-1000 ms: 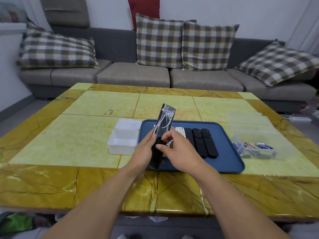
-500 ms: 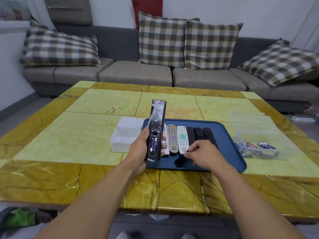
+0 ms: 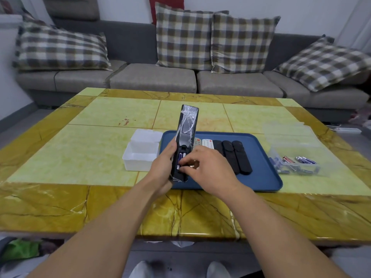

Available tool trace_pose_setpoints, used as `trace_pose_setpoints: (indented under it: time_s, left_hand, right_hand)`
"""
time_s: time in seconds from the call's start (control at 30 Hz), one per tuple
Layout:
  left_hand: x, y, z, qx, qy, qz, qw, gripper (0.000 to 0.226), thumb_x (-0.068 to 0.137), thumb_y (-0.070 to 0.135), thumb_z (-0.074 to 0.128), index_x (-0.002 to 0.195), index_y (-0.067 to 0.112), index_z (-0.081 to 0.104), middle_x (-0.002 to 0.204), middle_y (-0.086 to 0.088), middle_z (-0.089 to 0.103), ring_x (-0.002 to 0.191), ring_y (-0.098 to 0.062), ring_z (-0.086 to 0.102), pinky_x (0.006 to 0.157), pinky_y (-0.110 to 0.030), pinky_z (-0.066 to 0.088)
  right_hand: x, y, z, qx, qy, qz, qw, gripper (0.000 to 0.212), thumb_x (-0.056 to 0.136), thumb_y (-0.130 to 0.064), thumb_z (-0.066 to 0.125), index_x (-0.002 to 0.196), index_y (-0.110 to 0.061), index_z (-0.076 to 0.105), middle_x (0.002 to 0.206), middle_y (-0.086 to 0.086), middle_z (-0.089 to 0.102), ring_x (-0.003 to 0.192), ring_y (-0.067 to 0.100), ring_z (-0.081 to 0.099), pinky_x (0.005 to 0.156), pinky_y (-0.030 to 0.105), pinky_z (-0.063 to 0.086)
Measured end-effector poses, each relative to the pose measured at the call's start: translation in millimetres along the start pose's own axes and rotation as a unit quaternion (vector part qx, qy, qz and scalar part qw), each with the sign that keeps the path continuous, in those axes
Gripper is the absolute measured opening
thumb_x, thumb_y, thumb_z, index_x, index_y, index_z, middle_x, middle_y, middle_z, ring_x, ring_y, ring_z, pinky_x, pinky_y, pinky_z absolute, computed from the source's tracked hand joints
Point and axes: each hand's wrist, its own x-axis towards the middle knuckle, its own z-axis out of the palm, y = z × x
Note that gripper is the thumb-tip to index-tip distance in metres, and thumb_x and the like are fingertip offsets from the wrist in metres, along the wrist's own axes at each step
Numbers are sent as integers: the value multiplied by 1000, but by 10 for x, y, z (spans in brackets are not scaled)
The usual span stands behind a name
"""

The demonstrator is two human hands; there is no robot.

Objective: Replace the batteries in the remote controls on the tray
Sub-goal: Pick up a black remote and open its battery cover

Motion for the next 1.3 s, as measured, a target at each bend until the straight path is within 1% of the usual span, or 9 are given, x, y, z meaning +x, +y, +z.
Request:
trace_pose_setpoints:
  time_s: [0.23, 0.4, 0.53, 0.67, 0.77, 0.9, 1.03, 1.17, 1.3]
  left_hand:
    - [48, -43, -15, -27, -7, -6, 1000, 39, 108, 42, 34, 128, 30, 66, 107, -8, 73, 98, -29, 59, 73, -38, 44]
    - [67, -61, -7, -28, -9, -17, 999, 39, 110, 36, 31, 133, 27, 62, 100, -5, 75, 75, -16, 70, 56, -26, 53]
    - [79, -54, -46, -59, 1, -44, 997, 38, 109, 36, 36, 133, 26, 64, 119, -10, 73, 103, -24, 69, 85, -38, 57]
    - [98, -46, -87, -65, 30, -83, 994, 39, 107, 38, 42, 128, 18, 68, 116, -12, 73, 93, -24, 71, 72, -34, 60]
    - [127, -55, -112, -70, 33, -89, 993, 37, 107, 38, 45, 125, 19, 70, 130, -16, 67, 110, -29, 66, 88, -40, 56]
    - [104, -21, -53, -89, 21, -90, 992, 39, 109, 36, 38, 131, 18, 65, 125, -11, 71, 110, -23, 69, 78, -36, 61]
    - [145, 14, -80, -110, 25, -86, 990, 42, 108, 37, 39, 136, 14, 61, 130, -13, 68, 121, -25, 65, 97, -38, 56]
    - [168, 35, -123, -121, 25, -98, 987, 44, 108, 39, 40, 136, 13, 61, 136, -17, 63, 126, -29, 61, 108, -44, 48]
    - [122, 71, -137, -101, 3, -109, 989, 45, 107, 40, 39, 133, 13, 64, 131, -12, 67, 114, -26, 67, 98, -36, 51]
  right_hand:
    - [29, 29, -26, -34, 13, -39, 999, 11, 89, -42, 69, 97, -40, 77, 94, -14, 59, 90, 5, 52, 76, 35, 50]
    - [65, 18, -82, -75, 1, -82, 994, 11, 90, -39, 69, 98, -40, 77, 94, -15, 63, 89, 7, 56, 74, 36, 51]
    - [63, -29, -82, -116, -4, -111, 987, 13, 87, -38, 66, 95, -38, 77, 95, -14, 67, 86, 9, 62, 71, 36, 53]
    - [69, -45, -74, -127, -1, -142, 982, 13, 86, -34, 67, 91, -37, 78, 94, -15, 70, 83, 11, 64, 67, 36, 53]
    - [53, -18, -46, -116, 19, -161, 980, 12, 84, -31, 69, 89, -36, 79, 90, -15, 71, 80, 11, 65, 61, 36, 53]
    - [41, -37, 40, -129, 63, -180, 973, 14, 78, -31, 69, 88, -34, 79, 83, -14, 68, 75, 14, 64, 53, 27, 45]
    - [49, -48, 136, -114, 108, -186, 970, 15, 80, -26, 69, 90, -28, 80, 83, -11, 67, 72, 17, 65, 50, 30, 48]
    - [52, -52, 167, -67, 103, -173, 977, 19, 82, -20, 66, 94, -25, 80, 91, -8, 70, 81, 17, 66, 60, 35, 55]
    - [70, -5, 78, -77, 30, -186, 979, 24, 88, -20, 64, 107, -25, 79, 105, -11, 71, 95, 17, 62, 72, 39, 56]
